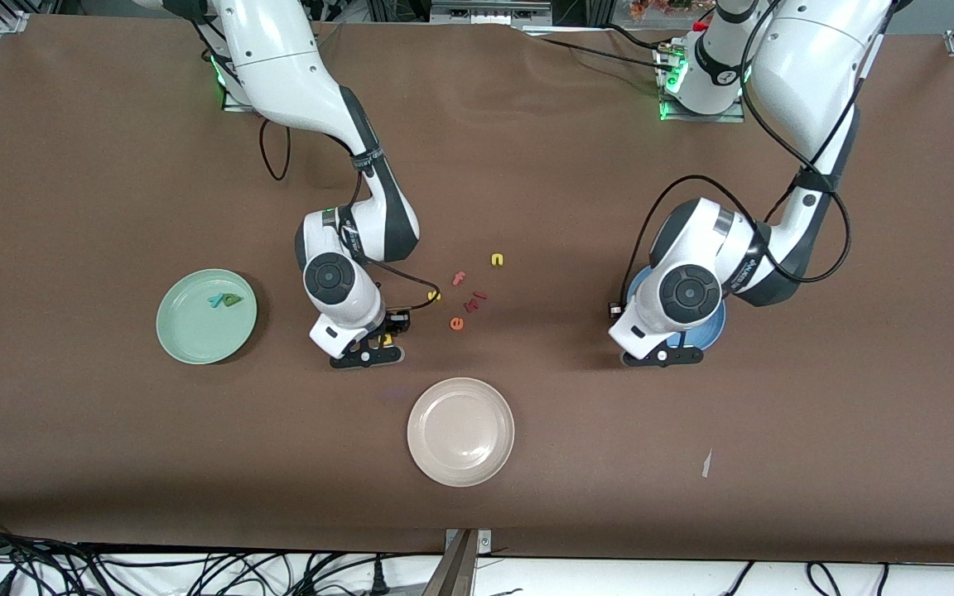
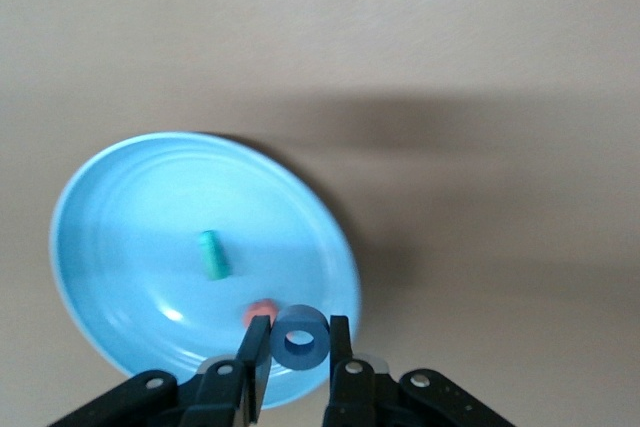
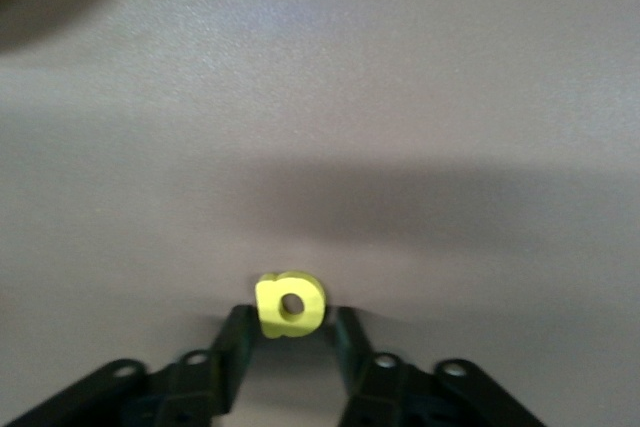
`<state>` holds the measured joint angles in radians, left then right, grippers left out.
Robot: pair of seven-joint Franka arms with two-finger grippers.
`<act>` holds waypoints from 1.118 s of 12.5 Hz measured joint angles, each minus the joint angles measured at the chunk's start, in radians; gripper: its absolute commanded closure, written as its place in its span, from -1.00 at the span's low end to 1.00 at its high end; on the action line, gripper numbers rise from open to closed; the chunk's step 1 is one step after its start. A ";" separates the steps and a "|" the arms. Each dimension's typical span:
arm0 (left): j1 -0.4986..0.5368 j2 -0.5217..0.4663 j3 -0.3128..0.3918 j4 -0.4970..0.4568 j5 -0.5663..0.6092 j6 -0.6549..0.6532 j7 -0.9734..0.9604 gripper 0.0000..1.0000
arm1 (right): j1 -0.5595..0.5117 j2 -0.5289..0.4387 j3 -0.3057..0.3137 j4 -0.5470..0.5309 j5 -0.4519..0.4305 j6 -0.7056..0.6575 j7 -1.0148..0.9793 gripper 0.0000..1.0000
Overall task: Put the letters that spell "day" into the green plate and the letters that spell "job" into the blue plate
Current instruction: 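Open the left gripper over the blue plate while the right gripper grasps D, then open the right gripper over the green plate while the left gripper withdraws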
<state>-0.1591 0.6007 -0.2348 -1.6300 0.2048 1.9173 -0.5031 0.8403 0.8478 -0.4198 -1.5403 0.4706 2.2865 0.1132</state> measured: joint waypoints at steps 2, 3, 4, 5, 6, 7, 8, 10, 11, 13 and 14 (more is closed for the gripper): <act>0.014 -0.025 0.000 -0.070 0.043 0.000 0.001 1.00 | -0.001 -0.002 0.000 0.003 0.012 -0.002 0.000 0.97; 0.028 -0.040 0.000 -0.110 0.050 0.000 0.007 1.00 | -0.003 -0.001 0.000 0.004 0.017 -0.002 0.000 1.00; 0.045 -0.058 0.000 -0.155 0.051 0.006 0.020 1.00 | -0.008 -0.001 0.000 0.008 0.025 -0.004 0.000 1.00; 0.057 -0.073 -0.001 -0.202 0.055 0.025 0.027 1.00 | -0.018 -0.002 -0.001 0.016 0.029 -0.020 0.000 1.00; 0.071 -0.085 -0.001 -0.247 0.073 0.057 0.029 1.00 | -0.035 -0.005 -0.006 0.031 0.030 -0.062 -0.004 1.00; 0.090 -0.089 -0.001 -0.285 0.092 0.089 0.030 1.00 | -0.054 -0.018 -0.017 0.046 0.030 -0.119 -0.019 1.00; 0.109 -0.091 -0.001 -0.321 0.102 0.126 0.037 0.83 | -0.068 -0.042 -0.040 0.049 0.030 -0.185 -0.037 1.00; 0.133 -0.091 -0.002 -0.372 0.105 0.192 0.060 -0.96 | -0.087 -0.108 -0.102 0.024 0.030 -0.287 -0.069 1.00; 0.143 -0.092 -0.002 -0.381 0.105 0.203 0.083 -1.00 | -0.091 -0.145 -0.132 -0.013 0.030 -0.307 -0.097 1.00; 0.169 -0.099 -0.003 -0.380 0.105 0.206 0.149 -1.00 | -0.094 -0.211 -0.198 -0.117 0.029 -0.315 -0.168 1.00; 0.186 -0.109 -0.003 -0.377 0.105 0.208 0.189 -1.00 | -0.095 -0.233 -0.234 -0.167 0.029 -0.315 -0.214 1.00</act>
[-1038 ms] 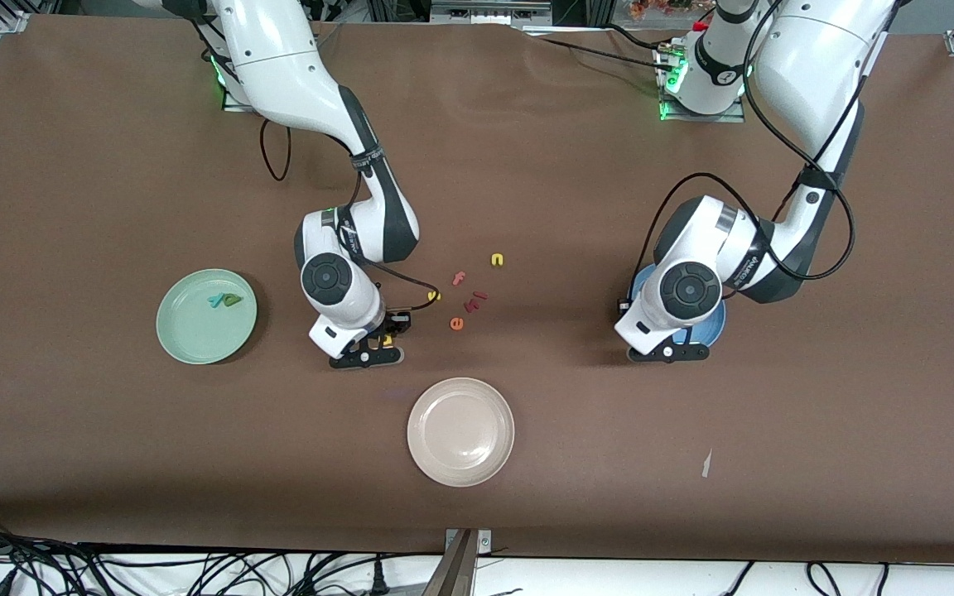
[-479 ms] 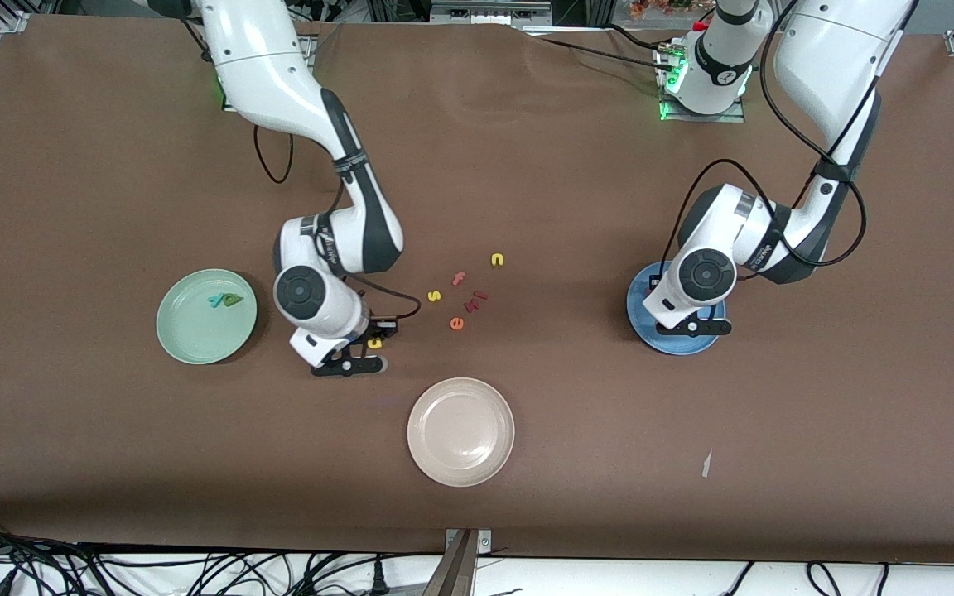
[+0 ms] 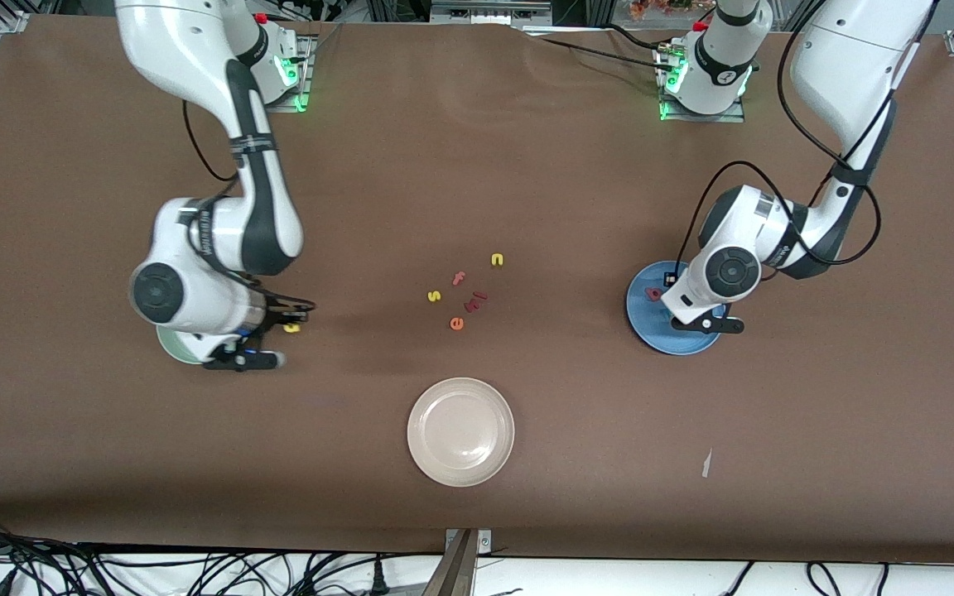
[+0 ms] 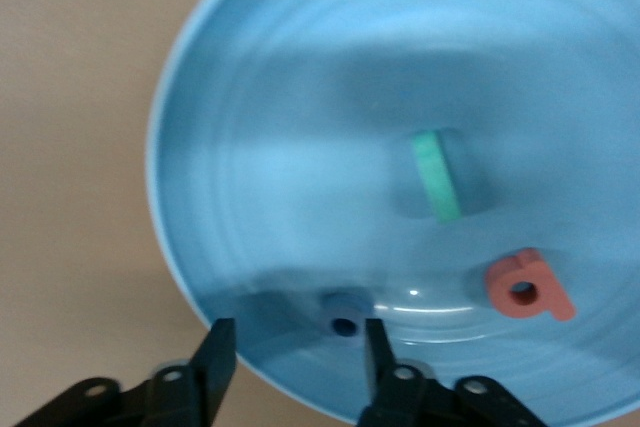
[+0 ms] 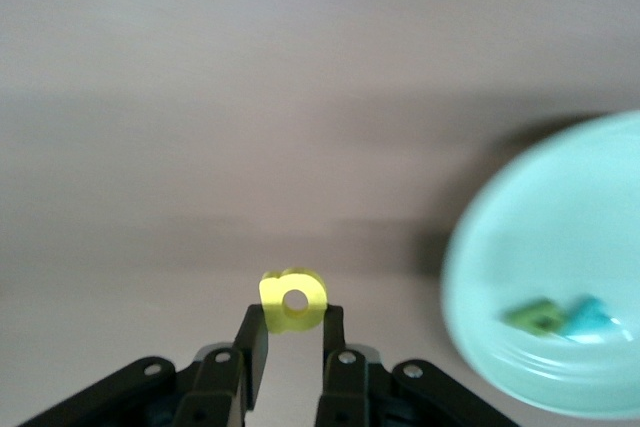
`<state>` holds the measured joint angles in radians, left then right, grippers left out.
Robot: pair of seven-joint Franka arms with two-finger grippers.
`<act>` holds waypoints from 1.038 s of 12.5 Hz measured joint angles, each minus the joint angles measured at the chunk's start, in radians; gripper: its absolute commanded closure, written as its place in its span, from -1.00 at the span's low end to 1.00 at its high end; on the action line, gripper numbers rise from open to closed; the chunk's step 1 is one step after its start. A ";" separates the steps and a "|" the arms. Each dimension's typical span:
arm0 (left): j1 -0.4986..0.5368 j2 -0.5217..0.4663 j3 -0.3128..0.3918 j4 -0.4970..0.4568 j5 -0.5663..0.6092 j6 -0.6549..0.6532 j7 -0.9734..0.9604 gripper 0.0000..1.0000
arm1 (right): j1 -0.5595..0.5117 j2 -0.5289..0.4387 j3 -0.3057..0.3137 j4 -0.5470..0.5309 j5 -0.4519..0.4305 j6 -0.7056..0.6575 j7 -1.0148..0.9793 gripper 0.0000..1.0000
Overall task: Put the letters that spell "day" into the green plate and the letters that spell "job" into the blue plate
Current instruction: 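Open the right gripper over the green plate while the left gripper withdraws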
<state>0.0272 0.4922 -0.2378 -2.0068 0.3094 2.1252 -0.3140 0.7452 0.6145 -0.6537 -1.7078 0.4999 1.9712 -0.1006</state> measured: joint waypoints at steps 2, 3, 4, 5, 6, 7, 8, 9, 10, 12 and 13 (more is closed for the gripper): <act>0.022 -0.030 -0.001 0.026 -0.033 -0.014 0.067 -1.00 | -0.002 -0.018 -0.072 -0.070 0.000 0.000 -0.069 1.00; 0.024 -0.052 -0.002 0.057 -0.076 -0.060 0.097 -1.00 | -0.004 -0.018 -0.103 -0.090 0.000 -0.002 -0.080 1.00; 0.024 -0.074 -0.005 0.104 -0.104 -0.144 0.136 -1.00 | -0.007 -0.018 -0.124 -0.103 0.000 -0.005 -0.084 0.62; 0.023 -0.092 -0.009 0.167 -0.119 -0.253 0.183 -1.00 | -0.011 -0.016 -0.135 -0.111 0.000 -0.006 -0.084 -0.98; 0.022 -0.106 -0.013 0.241 -0.123 -0.363 0.221 -1.00 | -0.019 -0.014 -0.139 -0.114 0.000 -0.006 -0.084 -1.00; 0.021 -0.115 -0.017 0.317 -0.124 -0.464 0.250 -1.00 | -0.026 -0.013 -0.141 -0.113 0.000 -0.006 -0.084 -1.00; 0.021 -0.121 -0.023 0.392 -0.125 -0.553 0.280 -1.00 | -0.029 -0.014 -0.141 -0.110 0.000 -0.012 -0.082 -1.00; 0.021 -0.125 -0.029 0.453 -0.125 -0.621 0.305 -1.00 | -0.028 -0.014 -0.141 -0.098 0.000 -0.028 -0.068 -1.00; 0.021 -0.128 -0.031 0.505 -0.125 -0.677 0.320 -1.00 | -0.023 -0.014 -0.141 -0.081 0.000 -0.046 -0.046 -1.00; 0.021 -0.135 -0.033 0.601 -0.129 -0.749 0.335 -1.00 | -0.013 -0.014 -0.139 -0.042 0.000 -0.082 -0.003 -1.00; 0.022 -0.144 -0.034 0.639 -0.146 -0.761 0.339 -1.00 | -0.006 -0.014 -0.137 -0.028 0.000 -0.095 0.019 -1.00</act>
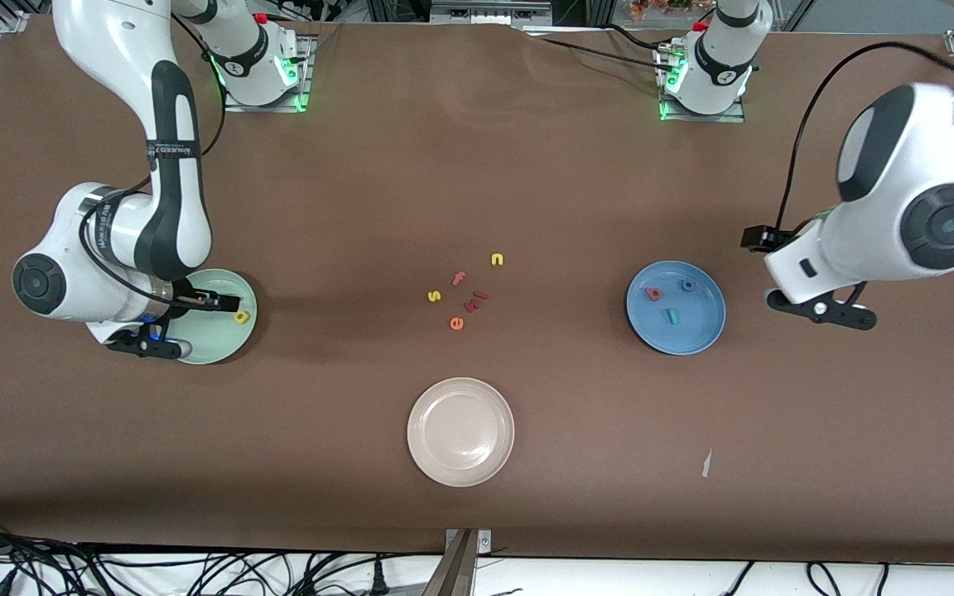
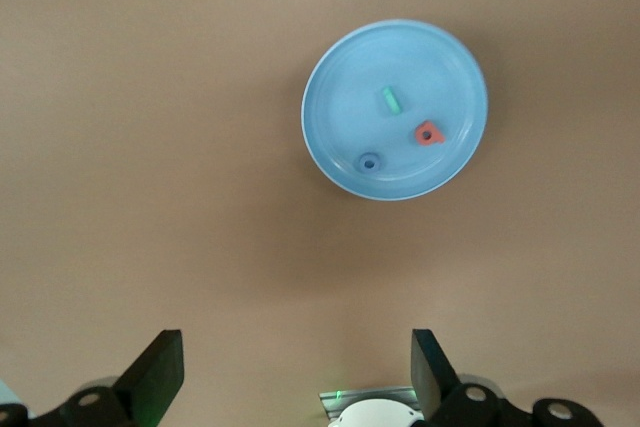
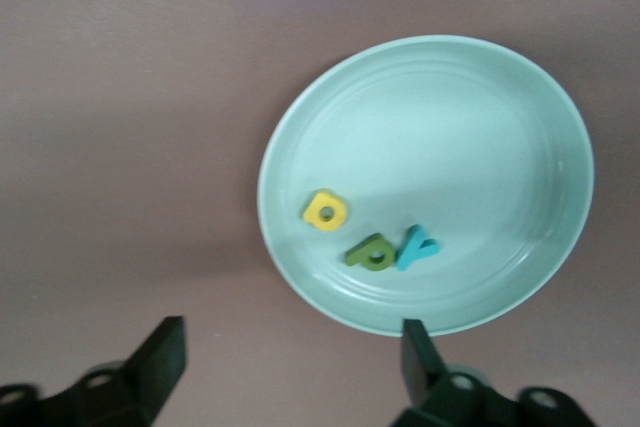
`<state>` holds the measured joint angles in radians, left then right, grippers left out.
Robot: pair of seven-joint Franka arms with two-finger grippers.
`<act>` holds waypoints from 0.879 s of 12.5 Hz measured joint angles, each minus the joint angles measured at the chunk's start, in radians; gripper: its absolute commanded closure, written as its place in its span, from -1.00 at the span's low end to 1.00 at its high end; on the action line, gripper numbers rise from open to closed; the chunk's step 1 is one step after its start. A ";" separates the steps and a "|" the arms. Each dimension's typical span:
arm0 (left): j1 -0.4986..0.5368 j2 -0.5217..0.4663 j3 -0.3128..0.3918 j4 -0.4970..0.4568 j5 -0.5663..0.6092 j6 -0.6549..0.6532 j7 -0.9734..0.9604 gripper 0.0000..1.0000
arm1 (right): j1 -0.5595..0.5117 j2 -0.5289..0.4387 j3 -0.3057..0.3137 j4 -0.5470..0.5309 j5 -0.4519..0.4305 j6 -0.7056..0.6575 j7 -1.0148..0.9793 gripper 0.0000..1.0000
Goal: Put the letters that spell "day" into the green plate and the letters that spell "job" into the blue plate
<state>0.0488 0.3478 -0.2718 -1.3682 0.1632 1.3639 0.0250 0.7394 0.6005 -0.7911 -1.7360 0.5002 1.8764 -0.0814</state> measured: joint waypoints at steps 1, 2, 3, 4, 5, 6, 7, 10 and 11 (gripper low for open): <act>0.002 -0.014 0.000 0.029 -0.022 -0.006 0.003 -1.00 | 0.009 0.000 0.002 0.009 0.000 -0.005 0.019 -1.00; 0.003 -0.029 0.000 0.054 -0.032 -0.009 0.007 -1.00 | 0.021 0.000 0.003 0.015 0.000 -0.006 0.042 -1.00; 0.004 -0.049 0.003 0.069 -0.033 -0.012 0.016 -1.00 | 0.035 0.000 0.004 0.021 0.000 -0.006 0.058 -1.00; 0.009 -0.070 0.011 0.076 -0.036 -0.010 0.025 -1.00 | 0.051 0.000 0.004 0.025 0.000 -0.007 0.072 -1.00; 0.018 -0.095 0.023 0.076 -0.048 -0.001 0.033 -1.00 | 0.067 0.000 0.004 0.031 -0.001 -0.007 0.088 -1.00; 0.026 -0.117 0.040 0.070 -0.060 0.014 0.042 -1.00 | 0.077 -0.001 0.009 0.037 -0.019 -0.008 0.112 -1.00; 0.027 -0.141 0.064 0.047 -0.069 0.042 0.051 -1.00 | 0.068 -0.010 0.042 0.043 -0.096 -0.009 0.139 -1.00; 0.012 -0.231 0.122 -0.122 -0.129 0.186 0.059 -1.00 | -0.111 -0.080 0.329 0.048 -0.401 -0.008 0.283 -1.00; -0.014 -0.267 0.152 -0.182 -0.141 0.226 0.059 -1.00 | -0.196 -0.107 0.427 0.049 -0.433 -0.008 0.301 -1.00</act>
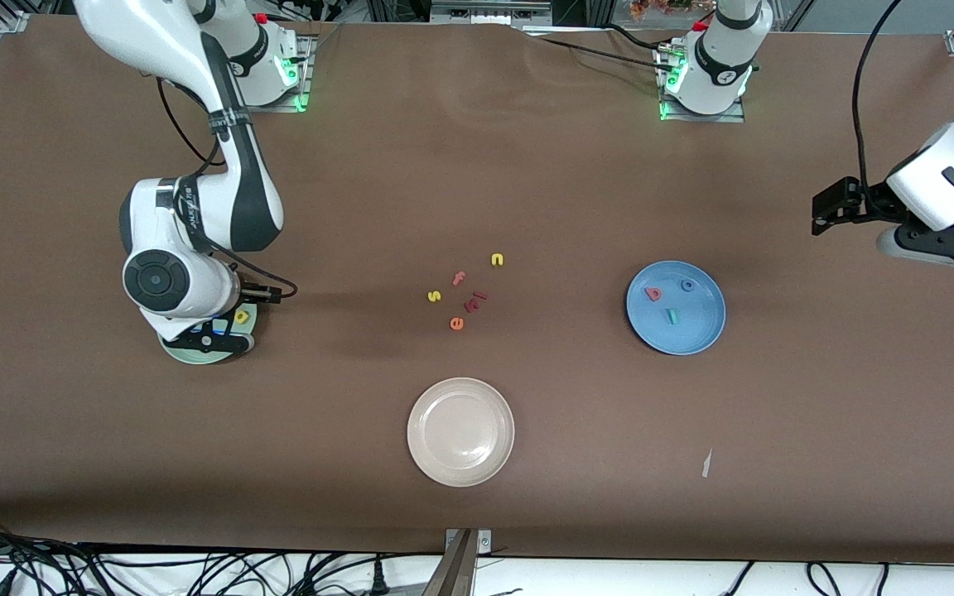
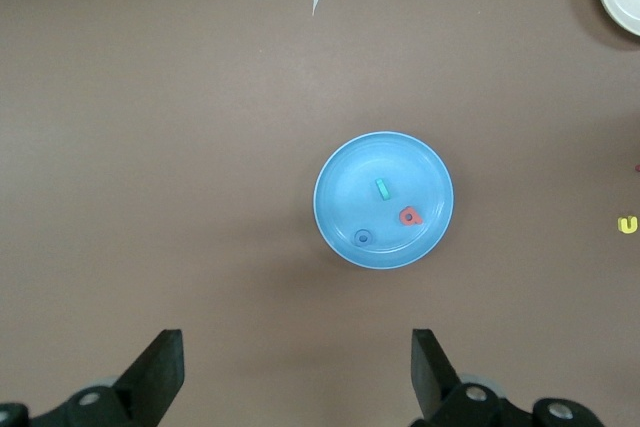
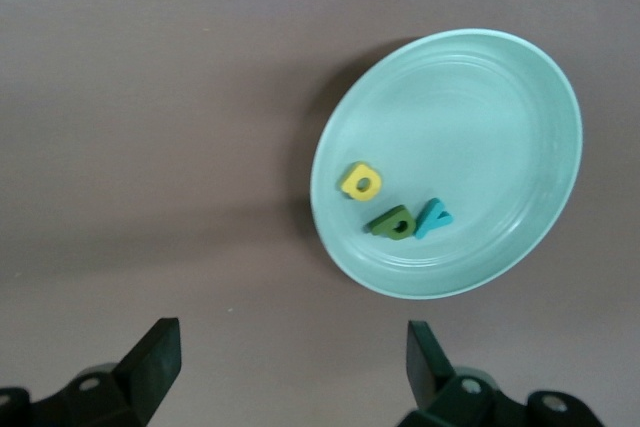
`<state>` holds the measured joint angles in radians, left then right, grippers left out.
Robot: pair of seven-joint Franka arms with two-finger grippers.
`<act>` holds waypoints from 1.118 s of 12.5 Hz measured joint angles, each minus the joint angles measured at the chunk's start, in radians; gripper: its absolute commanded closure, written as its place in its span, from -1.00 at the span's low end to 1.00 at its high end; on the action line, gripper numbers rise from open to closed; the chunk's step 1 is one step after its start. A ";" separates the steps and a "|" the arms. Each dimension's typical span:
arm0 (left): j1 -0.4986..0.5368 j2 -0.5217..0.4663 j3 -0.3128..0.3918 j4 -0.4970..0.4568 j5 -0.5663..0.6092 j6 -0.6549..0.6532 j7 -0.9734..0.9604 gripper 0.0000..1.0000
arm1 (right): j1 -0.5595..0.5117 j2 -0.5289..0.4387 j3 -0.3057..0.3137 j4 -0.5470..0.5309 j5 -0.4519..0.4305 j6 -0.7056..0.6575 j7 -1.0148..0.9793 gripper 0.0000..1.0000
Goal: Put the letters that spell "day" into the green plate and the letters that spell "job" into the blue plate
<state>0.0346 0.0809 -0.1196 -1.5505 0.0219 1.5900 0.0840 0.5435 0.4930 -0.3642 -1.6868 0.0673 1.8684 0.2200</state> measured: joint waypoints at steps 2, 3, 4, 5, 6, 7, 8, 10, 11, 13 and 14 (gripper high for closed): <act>-0.037 -0.061 0.038 -0.085 -0.003 0.048 0.000 -1.00 | -0.170 -0.062 0.144 0.000 -0.020 -0.002 0.001 -1.00; -0.043 -0.076 0.051 -0.105 -0.003 0.058 0.000 -1.00 | -0.233 -0.095 0.181 -0.003 -0.025 -0.006 -0.014 -1.00; -0.043 -0.082 0.061 -0.114 -0.003 0.061 0.000 -1.00 | -0.270 -0.129 0.196 -0.008 -0.029 -0.013 -0.045 -1.00; -0.043 -0.084 0.067 -0.118 -0.003 0.062 0.000 -1.00 | -0.288 -0.168 0.199 -0.016 -0.036 -0.028 -0.079 -1.00; -0.043 -0.084 0.070 -0.119 -0.003 0.063 0.000 -1.00 | -0.295 -0.207 0.197 -0.020 -0.041 -0.056 -0.094 -1.00; -0.043 -0.084 0.070 -0.119 -0.008 0.063 -0.001 -1.00 | -0.295 -0.243 0.186 -0.021 -0.045 -0.087 -0.099 -1.00; -0.044 -0.085 0.070 -0.119 -0.022 0.063 -0.001 -1.00 | -0.294 -0.280 0.168 -0.020 -0.046 -0.130 -0.102 -1.00; -0.044 -0.085 0.078 -0.119 -0.033 0.061 -0.002 -1.00 | -0.294 -0.342 0.118 0.000 -0.047 -0.245 -0.141 -1.00; -0.044 -0.086 0.081 -0.119 -0.033 0.060 -0.004 -1.00 | -0.294 -0.359 0.104 0.030 -0.047 -0.299 -0.157 -1.00; -0.047 -0.088 0.082 -0.119 -0.034 0.044 -0.044 -1.00 | -0.294 -0.371 0.095 0.108 -0.047 -0.384 -0.160 -1.00; -0.052 -0.088 0.082 -0.119 -0.034 0.035 -0.060 -1.00 | -0.293 -0.371 0.093 0.137 -0.047 -0.403 -0.160 -1.00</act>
<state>-0.0174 -0.0073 -0.0377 -1.6695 -0.0121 1.6246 0.0239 0.2504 0.1218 -0.2716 -1.5502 0.0205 1.4649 0.0602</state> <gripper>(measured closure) 0.000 0.000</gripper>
